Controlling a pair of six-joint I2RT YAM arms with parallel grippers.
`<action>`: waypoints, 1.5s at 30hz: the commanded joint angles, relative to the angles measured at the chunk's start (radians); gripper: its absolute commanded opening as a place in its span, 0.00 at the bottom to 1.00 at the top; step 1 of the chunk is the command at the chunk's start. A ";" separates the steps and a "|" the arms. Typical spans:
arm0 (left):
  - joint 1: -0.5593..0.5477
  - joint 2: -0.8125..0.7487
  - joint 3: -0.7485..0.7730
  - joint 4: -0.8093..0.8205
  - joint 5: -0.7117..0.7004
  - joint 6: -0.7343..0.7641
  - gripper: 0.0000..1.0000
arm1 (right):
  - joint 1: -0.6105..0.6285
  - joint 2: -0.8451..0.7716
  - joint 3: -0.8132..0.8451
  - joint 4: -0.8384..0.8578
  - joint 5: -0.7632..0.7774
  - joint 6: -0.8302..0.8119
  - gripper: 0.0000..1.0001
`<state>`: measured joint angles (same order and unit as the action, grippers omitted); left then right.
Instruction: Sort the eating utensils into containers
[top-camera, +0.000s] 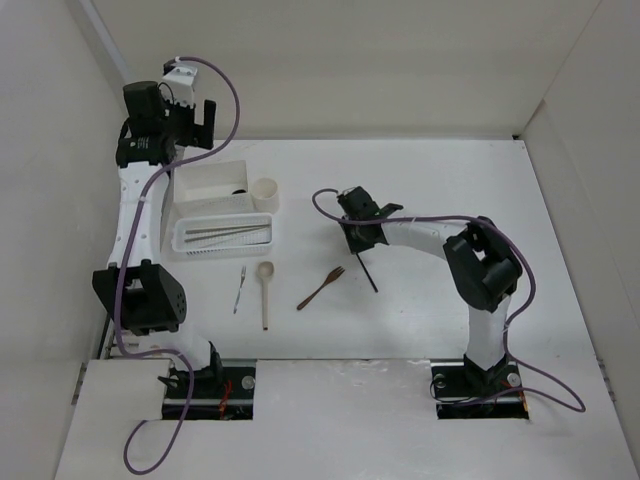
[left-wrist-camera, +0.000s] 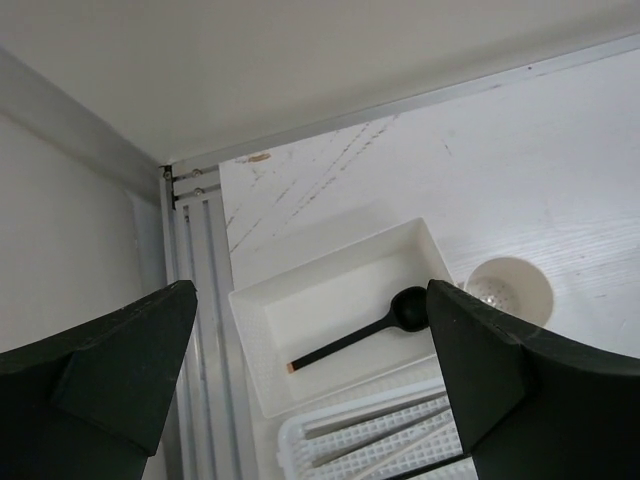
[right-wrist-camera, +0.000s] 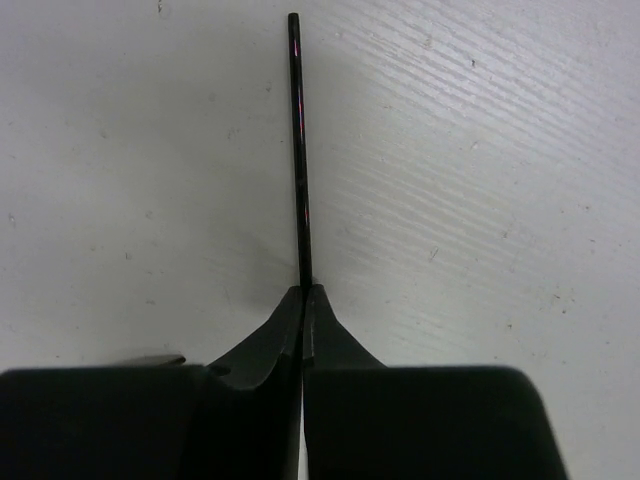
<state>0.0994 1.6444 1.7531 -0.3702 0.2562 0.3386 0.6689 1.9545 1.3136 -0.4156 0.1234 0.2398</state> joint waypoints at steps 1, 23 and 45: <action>0.002 -0.043 0.037 -0.050 0.018 -0.081 0.99 | 0.001 0.083 -0.050 -0.121 0.011 0.030 0.00; -0.263 -0.022 0.026 -0.397 0.575 0.220 0.99 | -0.080 -0.319 0.060 0.248 -0.064 0.012 0.00; -0.194 -0.032 -0.009 -0.277 0.495 0.093 0.99 | -0.267 0.079 0.312 -0.282 -0.214 -0.310 0.77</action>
<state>-0.0845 1.6417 1.7454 -0.6785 0.7284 0.4538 0.3862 2.0300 1.5600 -0.5941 -0.0563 0.0418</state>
